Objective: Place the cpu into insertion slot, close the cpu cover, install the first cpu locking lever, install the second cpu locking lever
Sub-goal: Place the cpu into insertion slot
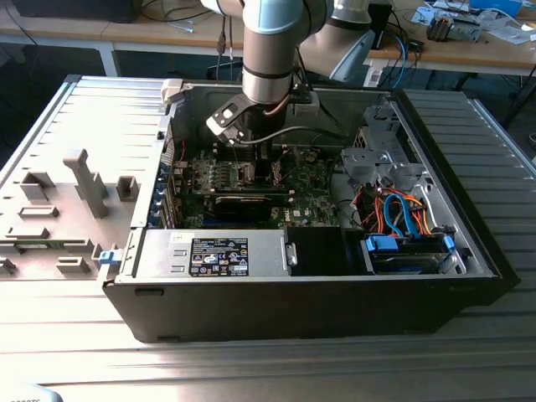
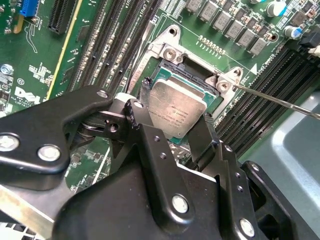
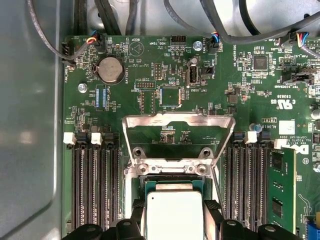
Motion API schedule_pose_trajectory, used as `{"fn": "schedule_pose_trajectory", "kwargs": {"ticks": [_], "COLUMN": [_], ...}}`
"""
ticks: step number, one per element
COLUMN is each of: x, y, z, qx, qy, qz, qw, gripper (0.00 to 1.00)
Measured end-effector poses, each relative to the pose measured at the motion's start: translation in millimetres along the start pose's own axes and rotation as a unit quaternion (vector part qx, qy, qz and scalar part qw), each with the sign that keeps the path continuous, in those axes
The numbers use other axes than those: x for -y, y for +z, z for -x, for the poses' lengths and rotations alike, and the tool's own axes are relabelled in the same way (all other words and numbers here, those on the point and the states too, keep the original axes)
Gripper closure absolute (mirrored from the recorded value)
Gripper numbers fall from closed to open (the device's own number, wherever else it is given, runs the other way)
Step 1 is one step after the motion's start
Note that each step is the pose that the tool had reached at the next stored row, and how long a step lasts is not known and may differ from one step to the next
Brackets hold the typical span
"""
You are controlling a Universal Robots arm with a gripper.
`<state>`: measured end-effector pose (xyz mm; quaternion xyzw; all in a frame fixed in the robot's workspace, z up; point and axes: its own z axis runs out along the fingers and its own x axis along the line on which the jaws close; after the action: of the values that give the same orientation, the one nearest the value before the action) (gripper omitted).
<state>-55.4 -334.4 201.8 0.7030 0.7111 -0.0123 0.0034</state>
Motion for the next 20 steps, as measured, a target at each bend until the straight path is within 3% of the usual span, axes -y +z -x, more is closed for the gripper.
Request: {"fn": "schedule_pose_trajectory", "kwargs": {"ticks": [7, 16, 20], "x": [-0.1, -0.2, -0.2], "y": [2.5, 3.0, 2.9], "z": [-2.4, -2.6, -2.5], "qx": [0.0020, 0.0015, 0.0019], "qy": [0.004, 0.004, 0.005], "qz": [-0.0002, -0.0001, -0.0001], "qw": [0.99999, 0.99999, 0.99999], "gripper": [0.45, 0.45, 0.38]}}
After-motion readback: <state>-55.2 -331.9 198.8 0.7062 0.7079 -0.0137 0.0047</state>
